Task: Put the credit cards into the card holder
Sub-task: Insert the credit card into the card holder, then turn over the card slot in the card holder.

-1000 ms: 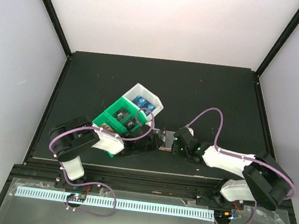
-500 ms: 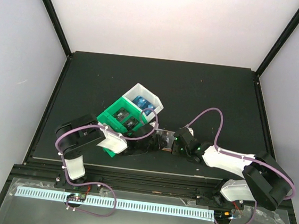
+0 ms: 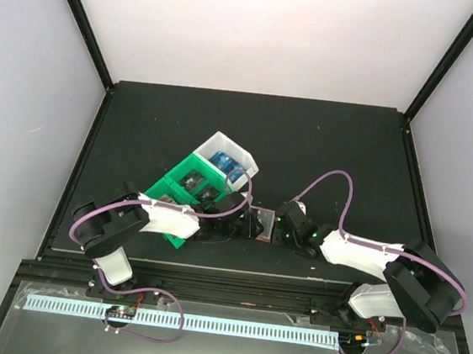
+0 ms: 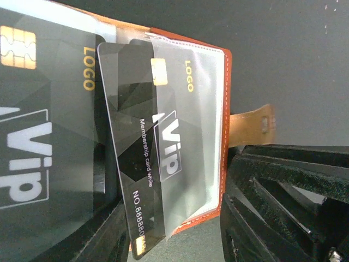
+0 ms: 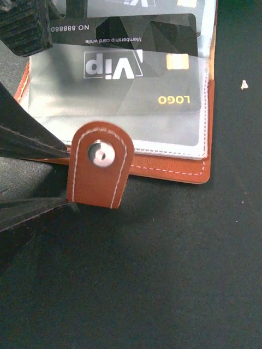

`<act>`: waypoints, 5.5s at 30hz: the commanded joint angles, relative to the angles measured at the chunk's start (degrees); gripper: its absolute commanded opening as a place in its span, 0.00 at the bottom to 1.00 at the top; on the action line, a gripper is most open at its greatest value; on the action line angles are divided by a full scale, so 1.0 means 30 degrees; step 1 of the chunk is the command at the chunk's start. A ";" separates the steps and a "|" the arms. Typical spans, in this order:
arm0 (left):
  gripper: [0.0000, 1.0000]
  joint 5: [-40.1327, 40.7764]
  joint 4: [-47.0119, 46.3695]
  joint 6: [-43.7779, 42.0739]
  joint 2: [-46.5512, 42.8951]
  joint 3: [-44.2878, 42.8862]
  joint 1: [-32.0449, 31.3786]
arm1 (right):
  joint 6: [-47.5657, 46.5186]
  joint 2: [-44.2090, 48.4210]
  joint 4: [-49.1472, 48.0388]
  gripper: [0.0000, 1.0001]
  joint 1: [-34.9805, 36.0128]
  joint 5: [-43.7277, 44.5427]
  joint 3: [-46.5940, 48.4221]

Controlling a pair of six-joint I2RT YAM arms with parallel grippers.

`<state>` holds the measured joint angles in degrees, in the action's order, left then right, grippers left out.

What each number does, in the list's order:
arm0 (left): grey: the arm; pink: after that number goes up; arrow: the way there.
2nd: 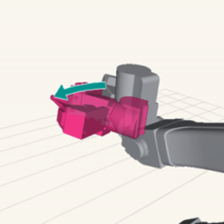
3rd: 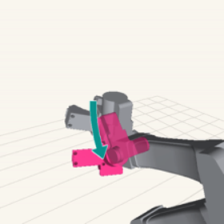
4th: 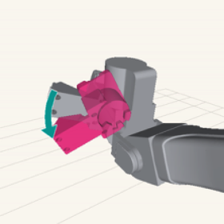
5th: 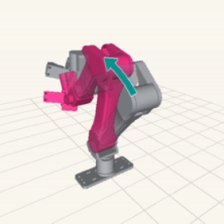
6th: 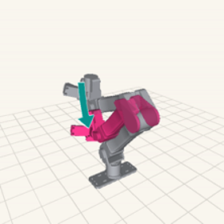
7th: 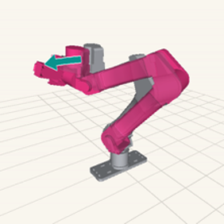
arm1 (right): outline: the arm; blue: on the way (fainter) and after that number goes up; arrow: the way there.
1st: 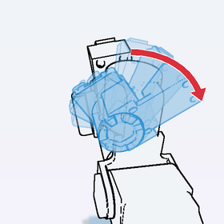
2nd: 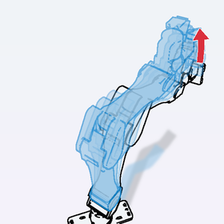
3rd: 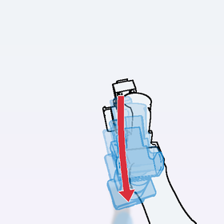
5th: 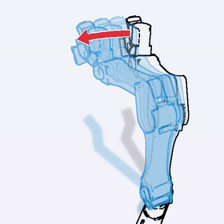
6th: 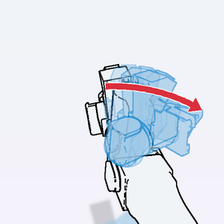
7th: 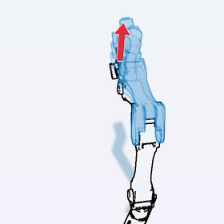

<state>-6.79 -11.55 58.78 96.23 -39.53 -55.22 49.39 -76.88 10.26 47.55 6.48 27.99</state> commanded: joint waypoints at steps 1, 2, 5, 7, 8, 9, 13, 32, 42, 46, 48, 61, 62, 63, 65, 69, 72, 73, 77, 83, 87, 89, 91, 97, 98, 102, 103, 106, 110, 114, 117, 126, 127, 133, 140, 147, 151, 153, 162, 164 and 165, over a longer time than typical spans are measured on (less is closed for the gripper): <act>0.47 0.0472 0.2560 -0.1123 -0.0089 -0.0664 0.0079 | 0.0129 -0.0602 0.1369 0.24 0.0116 -0.0848 -0.0826; 0.47 0.0390 0.2572 -0.1220 -0.0007 -0.0862 0.0094 | 0.0172 -0.0554 0.1338 0.25 0.0091 -0.0868 -0.0832; 0.47 0.0199 0.2690 -0.1559 0.0209 -0.1259 0.0126 | 0.0166 -0.0379 0.1257 0.27 0.0115 -0.0871 -0.0905; 0.48 0.0068 0.2588 -0.1851 0.0211 -0.1414 0.0126 | 0.0143 -0.0263 0.1107 0.27 0.0094 -0.0929 -0.0971; 0.48 0.0003 0.2587 -0.2095 0.0210 -0.1516 0.0126 | 0.0123 -0.0244 0.1042 0.28 0.0103 -0.0955 -0.0964; 0.48 -0.0122 0.2623 -0.2415 0.0265 -0.1679 0.0141 | 0.0080 -0.0264 0.1023 0.27 0.0104 -0.0962 -0.0937; 0.46 -0.0791 0.2973 -0.3679 0.0765 -0.2360 0.0155 | -0.0128 -0.0690 0.0854 0.25 0.0099 -0.1110 -0.0679; 0.53 -0.1334 0.6519 -0.5334 -0.1134 -0.2884 0.0692 | -0.0113 -0.0294 0.1442 0.22 0.0086 -0.0258 -0.0315; 0.58 0.0037 0.7289 -0.5102 -0.0960 -0.3878 0.1074 | -0.0170 -0.0857 0.1314 0.22 0.0085 -0.0251 0.0085; 0.63 0.0348 0.7018 -0.5040 0.0140 -0.4462 0.1264 | -0.0120 -0.0943 0.1373 0.22 0.0065 -0.0111 0.0332; 0.63 0.0553 0.6978 -0.4934 0.0603 -0.4707 0.1366 | -0.0115 -0.1042 0.1334 0.22 0.0073 -0.0081 0.0395; 0.44 -0.1810 0.5361 -0.4782 0.2763 -0.5263 0.1846 | -0.0246 -0.1562 0.1021 0.22 0.0051 -0.0227 0.0462; 0.43 -0.2026 0.5266 -0.4776 0.2888 -0.5322 0.1872 | -0.0321 -0.1582 0.1002 0.22 0.0043 -0.0344 0.0523; 0.42 -0.2211 0.5181 -0.4797 0.2998 -0.5315 0.1904 | -0.0385 -0.1603 0.0930 0.22 0.0026 -0.0391 0.0581; 0.42 -0.2617 0.4871 -0.4921 0.3129 -0.5261 0.1954 | -0.0454 -0.1649 0.0872 0.22 -0.0026 -0.0373 0.0673; 0.41 -0.3928 0.3514 -0.5345 0.3266 -0.5032 0.2070 | -0.0610 -0.1736 0.0673 0.22 -0.0118 -0.0373 0.0691; 0.41 -0.4986 0.2691 -0.5677 0.3451 -0.4989 0.2163 | -0.0613 -0.1711 0.0565 0.22 -0.0160 -0.0326 0.0611; 0.41 -0.5104 0.2596 -0.5671 0.3453 -0.4988 0.2182 | -0.0609 -0.1685 0.0586 0.22 -0.0192 -0.0305 0.0603; 0.41 -0.4711 0.3028 -0.5994 0.2717 -0.4843 0.2224 | -0.0548 -0.1187 0.0834 0.22 -0.0186 -0.0022 0.0544; 0.54 -0.2451 0.5914 -0.7332 -0.0007 -0.4869 0.2233 | -0.0718 -0.0221 0.1745 0.22 -0.0195 0.0517 0.0671; 0.64 0.0856 0.8977 -0.7396 -0.0989 -0.5027 0.2276 | -0.0825 -0.0432 0.1770 0.22 -0.0189 0.0386 0.0719; 0.65 0.1573 0.9833 -0.7092 -0.1052 -0.4886 0.2415 | -0.0820 -0.0674 0.1619 0.22 -0.0177 0.0254 0.0720; 0.65 0.1627 0.9957 -0.6886 -0.1050 -0.4508 0.2493 | -0.0824 -0.0911 0.1534 0.22 -0.0191 0.0149 0.0723; 0.60 0.2037 0.9848 -0.6351 -0.1020 -0.3730 0.2528 | -0.0827 -0.1002 0.1667 0.22 -0.0178 0.0160 0.0829; 0.59 0.2153 0.9837 -0.6301 -0.1017 -0.3652 0.2550 | -0.0837 -0.0890 0.1789 0.22 -0.0198 0.0217 0.0872; 0.56 0.1826 0.9437 -0.6414 -0.0819 -0.3452 0.2643 | -0.0887 -0.0062 0.2973 0.22 -0.0192 0.1195 0.1338; 0.53 0.1477 0.9291 -0.6459 -0.0775 -0.3408 0.2667 | -0.0958 0.0216 0.3344 0.22 -0.0193 0.1464 0.1507; 0.43 0.0765 0.8614 -0.6455 -0.0699 -0.3177 0.2729 | -0.1265 0.1171 0.4333 0.22 -0.0169 0.2133 0.2103; 0.35 0.0708 0.8578 -0.6216 -0.0733 -0.3049 0.2819 | -0.2024 0.1625 0.4819 0.22 -0.0134 0.1773 0.2901; 0.35 0.0713 0.8375 -0.6144 -0.0928 -0.2817 0.2893 | -0.2483 0.1250 0.3494 0.21 0.0021 0.0111 0.3254; 0.36 0.0261 0.7948 -0.6025 -0.0887 -0.2533 0.3072 | -0.2617 0.0183 0.2429 0.20 0.0250 -0.1308 0.3659; 0.36 -0.0645 0.7245 -0.5567 -0.1033 -0.2031 0.3486 | -0.2751 -0.2953 0.0538 0.18 0.0422 -0.3646 0.4856; 0.36 -0.0661 0.7223 -0.5592 -0.1048 -0.2004 0.3516 | -0.2736 -0.3188 0.0392 0.18 0.0430 -0.3858 0.4943; 0.37 -0.0926 0.6966 -0.5576 -0.0962 -0.1766 0.3652 | -0.2681 -0.4197 -0.0132 0.16 0.0431 -0.4377 0.5388; 0.38 -0.0990 0.7011 -0.5644 -0.1272 -0.1721 0.3700 | -0.2365 -0.5638 0.0549 0.12 0.0428 -0.3595 0.5765; 0.38 -0.1446 0.6705 -0.5700 -0.1287 -0.1706 0.3781 | -0.1896 -0.6231 0.1379 0.08 0.0427 -0.2280 0.5646; 0.37 -0.1872 0.6355 -0.5732 -0.1353 -0.1661 0.3817 | -0.1816 -0.6349 0.1364 0.08 0.0420 -0.2220 0.5583; 0.35 -0.1893 0.6313 -0.5763 -0.1491 -0.1677 0.3817 | -0.1803 -0.6395 0.1344 0.08 0.0428 -0.2220 0.5557; 0.34 -0.1775 0.6294 -0.6131 -0.2200 -0.1565 0.3817 | -0.1755 -0.6424 0.1273 0.08 0.0414 -0.2208 0.5513; 0.39 -0.1640 0.6448 -0.6236 -0.2279 -0.1603 0.3817 | -0.1729 -0.6431 0.1252 0.08 0.0423 -0.2213 0.5512; 0.41 -0.1609 0.6497 -0.6261 -0.2306 -0.1606 0.3817 | -0.1726 -0.6450 0.1239 0.08 0.0422 -0.2218 0.5497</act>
<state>-11.62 8.56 40.97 91.15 -44.40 -43.88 43.81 -93.91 12.43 48.80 -3.16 44.93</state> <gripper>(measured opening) 0.385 0.077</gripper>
